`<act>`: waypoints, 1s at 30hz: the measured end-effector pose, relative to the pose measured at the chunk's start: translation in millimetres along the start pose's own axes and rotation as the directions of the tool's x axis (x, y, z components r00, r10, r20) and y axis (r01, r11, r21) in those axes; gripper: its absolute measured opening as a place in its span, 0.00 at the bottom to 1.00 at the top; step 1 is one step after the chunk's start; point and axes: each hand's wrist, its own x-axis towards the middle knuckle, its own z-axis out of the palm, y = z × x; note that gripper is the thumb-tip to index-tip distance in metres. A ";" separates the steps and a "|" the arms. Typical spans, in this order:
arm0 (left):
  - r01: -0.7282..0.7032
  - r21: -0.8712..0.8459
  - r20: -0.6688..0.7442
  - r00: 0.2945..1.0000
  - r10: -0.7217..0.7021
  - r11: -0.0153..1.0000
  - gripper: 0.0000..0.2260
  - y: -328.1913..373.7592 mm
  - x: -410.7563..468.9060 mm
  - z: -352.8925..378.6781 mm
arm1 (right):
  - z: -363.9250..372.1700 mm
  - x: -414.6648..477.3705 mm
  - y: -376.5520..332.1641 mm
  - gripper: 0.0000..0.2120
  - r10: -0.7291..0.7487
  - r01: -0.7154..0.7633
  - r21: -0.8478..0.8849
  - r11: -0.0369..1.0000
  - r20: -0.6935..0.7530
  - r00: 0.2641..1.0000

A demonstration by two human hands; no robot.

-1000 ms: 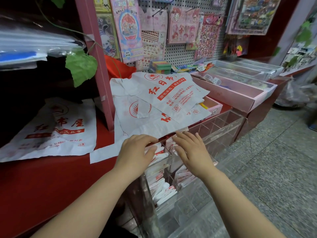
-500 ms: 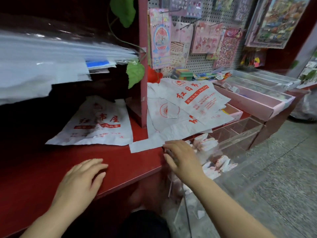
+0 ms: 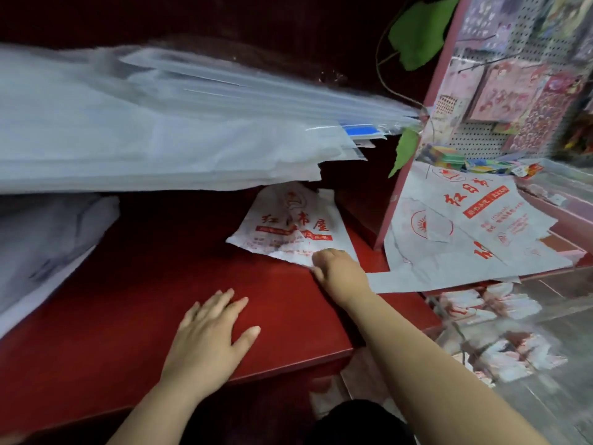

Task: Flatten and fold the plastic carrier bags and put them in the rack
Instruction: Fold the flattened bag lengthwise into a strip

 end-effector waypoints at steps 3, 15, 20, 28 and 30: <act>-0.014 -0.041 -0.032 0.999 0.013 0.999 0.38 -5.1 -1.6 2.0 | 5.1 12.0 -8.3 0.11 0.044 -0.049 -0.109 0.993 -0.049 0.998; -0.038 -0.188 -0.343 0.939 -0.029 0.981 0.35 -13.4 -4.1 -1.1 | 4.0 -38.2 -21.6 0.12 -0.346 0.351 -0.010 0.936 -0.191 0.919; -0.174 -0.079 -0.273 0.951 0.147 0.982 0.29 -18.4 -20.6 -2.4 | -0.3 -81.6 -14.4 0.09 -0.460 0.467 0.053 0.883 -0.105 0.882; -0.337 0.030 -0.247 0.910 0.334 0.941 0.20 -48.7 -56.9 8.2 | -21.9 -120.7 0.2 0.23 -0.446 0.451 0.195 0.871 -0.072 0.892; -0.349 0.061 -0.257 0.900 0.352 0.935 0.21 -55.6 -65.0 6.0 | -31.3 -123.0 -0.3 0.24 -0.227 0.235 0.416 0.878 -0.069 0.971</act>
